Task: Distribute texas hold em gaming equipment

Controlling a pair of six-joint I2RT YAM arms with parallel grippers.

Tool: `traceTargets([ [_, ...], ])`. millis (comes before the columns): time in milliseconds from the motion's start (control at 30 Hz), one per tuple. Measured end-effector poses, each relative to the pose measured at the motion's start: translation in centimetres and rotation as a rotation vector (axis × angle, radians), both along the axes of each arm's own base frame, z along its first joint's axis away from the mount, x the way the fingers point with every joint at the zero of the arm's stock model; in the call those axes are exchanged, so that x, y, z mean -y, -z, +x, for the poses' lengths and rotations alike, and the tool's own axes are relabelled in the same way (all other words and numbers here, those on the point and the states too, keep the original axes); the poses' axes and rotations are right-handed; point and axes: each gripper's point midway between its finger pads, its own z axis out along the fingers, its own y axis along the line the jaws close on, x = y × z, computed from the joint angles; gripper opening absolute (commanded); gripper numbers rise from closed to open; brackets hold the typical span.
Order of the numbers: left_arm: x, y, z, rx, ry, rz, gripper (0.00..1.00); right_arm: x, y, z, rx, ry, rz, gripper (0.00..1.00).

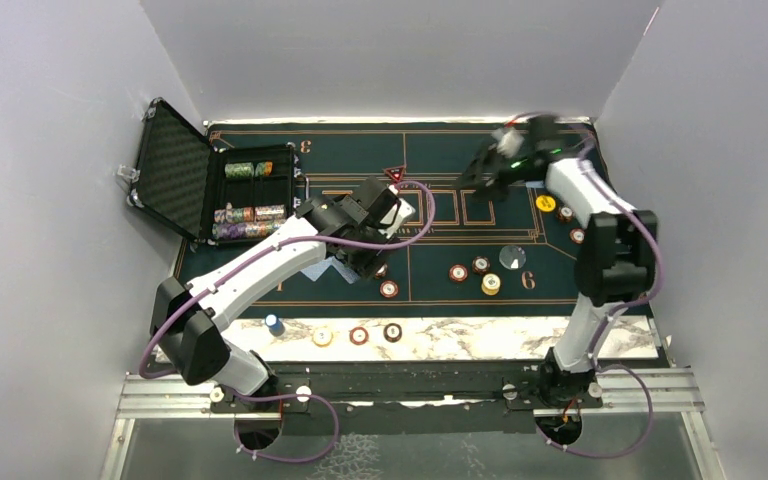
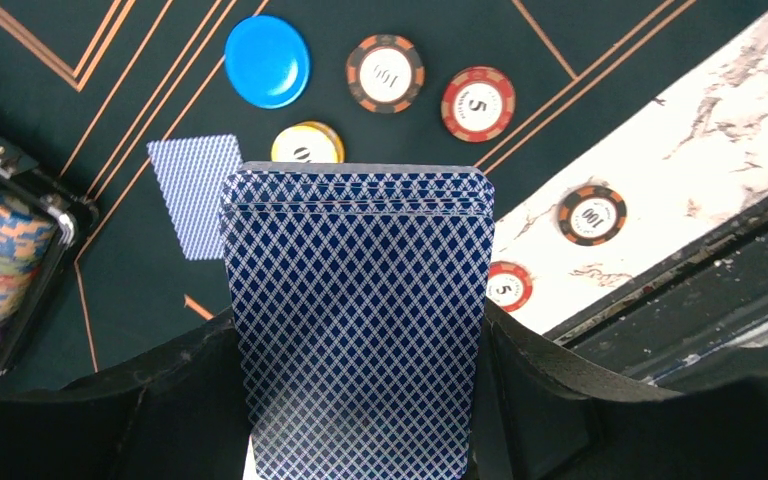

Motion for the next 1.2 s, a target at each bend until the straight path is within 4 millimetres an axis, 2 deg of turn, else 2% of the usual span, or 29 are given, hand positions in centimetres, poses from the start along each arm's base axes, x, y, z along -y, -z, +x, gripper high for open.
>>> traceTargets([
  [67,0.5,0.0,-0.2,-0.008,0.029,-0.019,0.00,-6.7,1.7,-3.4,-0.067,-0.146,0.116,0.84],
  [133,1.1,-0.1,-0.3,-0.016,0.058,-0.043,0.00,-11.7,3.1,-7.7,-0.158,-0.270,0.219,0.84],
  [167,1.4,0.0,-0.3,-0.011,0.067,-0.055,0.00,-13.3,3.4,-9.6,-0.203,-0.311,0.264,0.84],
  [233,1.8,0.3,-0.6,-0.023,0.093,-0.069,0.00,-15.2,3.3,-12.2,-0.257,-0.375,0.331,0.84],
  [367,1.9,0.7,-1.1,-0.044,0.123,-0.072,0.00,-17.5,0.9,-13.9,-0.226,-0.466,0.407,0.85],
  [500,2.2,0.7,-1.1,-0.043,0.137,-0.084,0.00,-18.7,-1.6,-14.9,-0.165,-0.526,0.458,0.84],
  [567,2.3,0.6,-1.1,-0.042,0.142,-0.091,0.00,-19.3,-2.1,-15.5,-0.154,-0.555,0.468,0.83],
  [933,2.5,-0.1,-1.2,-0.021,0.160,-0.108,0.00,-23.4,-2.2,-20.7,-0.211,-0.697,0.477,0.78],
  [1200,2.6,-0.2,-1.2,-0.015,0.166,-0.115,0.00,-23.3,-0.4,-21.6,-0.255,-0.709,0.431,0.70],
])
